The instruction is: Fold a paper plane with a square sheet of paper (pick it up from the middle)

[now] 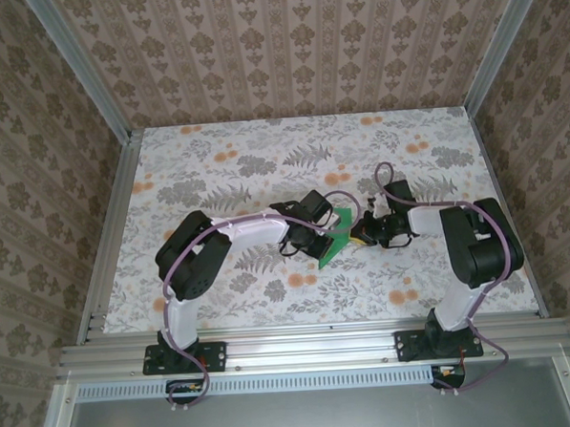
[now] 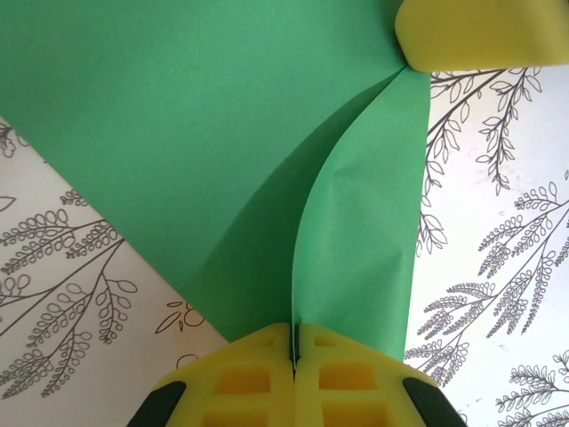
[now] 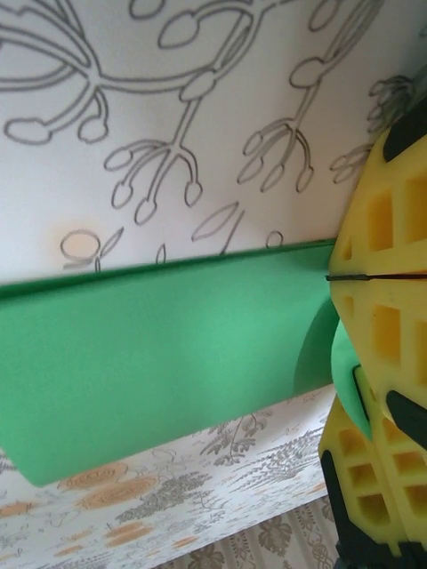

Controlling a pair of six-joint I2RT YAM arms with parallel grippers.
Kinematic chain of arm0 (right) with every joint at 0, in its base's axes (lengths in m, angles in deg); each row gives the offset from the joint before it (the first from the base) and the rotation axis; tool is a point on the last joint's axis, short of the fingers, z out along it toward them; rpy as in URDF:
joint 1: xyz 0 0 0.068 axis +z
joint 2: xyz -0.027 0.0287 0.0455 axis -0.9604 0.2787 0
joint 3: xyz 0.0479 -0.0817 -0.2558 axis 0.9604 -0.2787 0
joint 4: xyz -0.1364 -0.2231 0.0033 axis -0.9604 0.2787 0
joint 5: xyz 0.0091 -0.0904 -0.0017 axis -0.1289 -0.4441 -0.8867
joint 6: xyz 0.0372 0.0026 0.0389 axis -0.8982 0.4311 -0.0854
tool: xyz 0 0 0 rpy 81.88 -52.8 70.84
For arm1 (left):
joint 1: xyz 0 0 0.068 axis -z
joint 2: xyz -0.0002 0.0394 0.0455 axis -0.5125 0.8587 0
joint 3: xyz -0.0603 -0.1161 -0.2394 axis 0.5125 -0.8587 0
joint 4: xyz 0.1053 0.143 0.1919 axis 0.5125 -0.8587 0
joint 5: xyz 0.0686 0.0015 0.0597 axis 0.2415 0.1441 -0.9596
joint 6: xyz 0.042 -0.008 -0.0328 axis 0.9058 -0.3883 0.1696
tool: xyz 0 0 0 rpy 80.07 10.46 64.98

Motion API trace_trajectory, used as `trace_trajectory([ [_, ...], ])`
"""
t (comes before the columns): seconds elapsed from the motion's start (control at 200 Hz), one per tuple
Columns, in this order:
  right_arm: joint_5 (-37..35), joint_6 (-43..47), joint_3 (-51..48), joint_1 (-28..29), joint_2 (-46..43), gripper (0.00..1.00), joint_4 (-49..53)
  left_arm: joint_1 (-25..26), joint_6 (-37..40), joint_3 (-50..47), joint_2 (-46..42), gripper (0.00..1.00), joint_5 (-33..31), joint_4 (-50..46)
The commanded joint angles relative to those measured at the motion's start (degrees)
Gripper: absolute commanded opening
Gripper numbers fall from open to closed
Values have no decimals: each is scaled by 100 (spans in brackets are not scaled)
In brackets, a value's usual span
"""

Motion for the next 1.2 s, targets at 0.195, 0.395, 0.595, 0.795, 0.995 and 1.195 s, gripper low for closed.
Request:
trace_trajectory([
  [0.195,415,-527,-469,393,-528,8,-710,-40,10,-175,5,3,-235,-376],
  [0.395,409,-760,-593,594,-141,8,-1222,-39,36,-147,47,3,-219,-414],
  [0.595,94,-539,-560,587,117,8,-968,-37,30,-159,61,3,-239,-467],
  [0.795,147,-539,-567,596,-143,9,-892,-37,4,-108,90,3,-316,-551],
  [0.995,373,-708,-756,644,-566,8,-1016,-45,-32,-115,120,2,-319,-586],
  [1.195,414,-1028,-888,880,-271,8,-1575,-52,-15,-102,156,2,-307,-595],
])
